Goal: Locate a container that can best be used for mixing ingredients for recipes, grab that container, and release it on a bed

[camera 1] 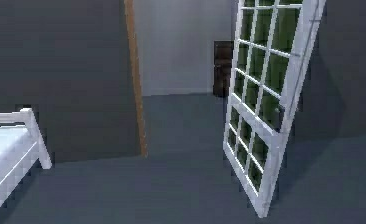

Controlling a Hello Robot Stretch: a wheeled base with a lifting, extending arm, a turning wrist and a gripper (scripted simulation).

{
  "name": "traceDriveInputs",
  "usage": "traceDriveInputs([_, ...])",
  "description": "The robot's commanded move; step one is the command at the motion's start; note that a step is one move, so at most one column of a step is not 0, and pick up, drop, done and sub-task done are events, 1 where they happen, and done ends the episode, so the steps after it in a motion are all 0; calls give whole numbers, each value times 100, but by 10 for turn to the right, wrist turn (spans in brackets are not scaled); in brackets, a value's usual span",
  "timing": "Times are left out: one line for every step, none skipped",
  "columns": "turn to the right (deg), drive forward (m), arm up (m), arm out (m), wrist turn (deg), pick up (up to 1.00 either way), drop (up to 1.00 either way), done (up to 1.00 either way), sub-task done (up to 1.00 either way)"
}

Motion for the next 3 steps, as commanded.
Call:
traceDriveInputs([-420, 0, 0, 0, 0, 0, 0, 0, 0])
traceDriveInputs([0, 100, 0, 0, 0, 0, 0, 0, 0])
traceDriveInputs([-60, 0, 0, 0, 0, 0, 0, 0, 0])
